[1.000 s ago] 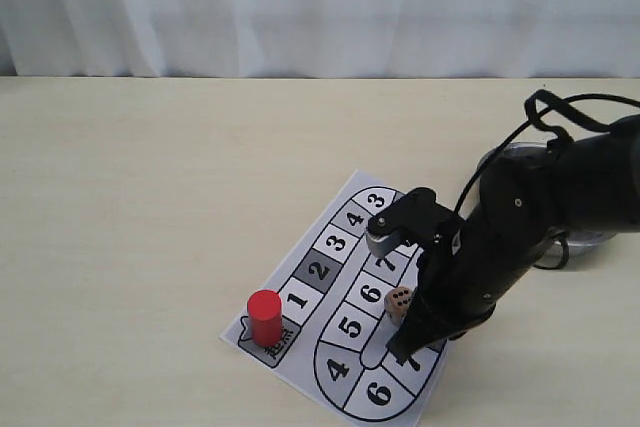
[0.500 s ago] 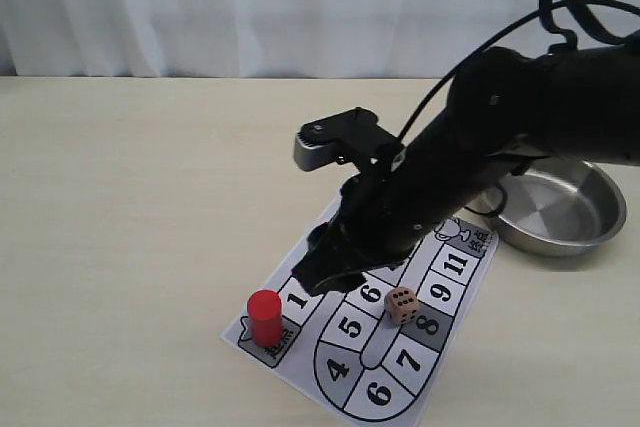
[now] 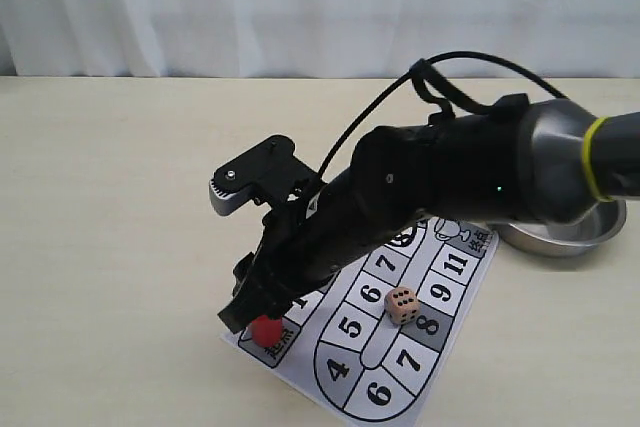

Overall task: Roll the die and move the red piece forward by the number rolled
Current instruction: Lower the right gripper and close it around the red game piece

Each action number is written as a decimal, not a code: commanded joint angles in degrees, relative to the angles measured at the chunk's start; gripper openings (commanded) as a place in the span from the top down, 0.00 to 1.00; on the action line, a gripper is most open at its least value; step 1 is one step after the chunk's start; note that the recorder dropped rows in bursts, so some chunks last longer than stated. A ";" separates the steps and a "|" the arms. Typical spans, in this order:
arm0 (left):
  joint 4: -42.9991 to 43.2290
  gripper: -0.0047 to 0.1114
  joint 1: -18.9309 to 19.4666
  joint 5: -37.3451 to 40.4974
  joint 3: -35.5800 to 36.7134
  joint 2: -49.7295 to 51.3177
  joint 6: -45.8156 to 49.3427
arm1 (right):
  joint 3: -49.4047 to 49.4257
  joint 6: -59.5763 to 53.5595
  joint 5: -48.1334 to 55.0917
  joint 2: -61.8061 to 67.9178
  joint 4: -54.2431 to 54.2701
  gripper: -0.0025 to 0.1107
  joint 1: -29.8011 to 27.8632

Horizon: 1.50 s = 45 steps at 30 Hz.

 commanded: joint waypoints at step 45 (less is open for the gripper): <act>0.18 0.96 -0.47 -0.77 -0.34 -0.03 0.01 | -0.14 -1.59 -5.90 4.42 -0.04 0.94 -2.69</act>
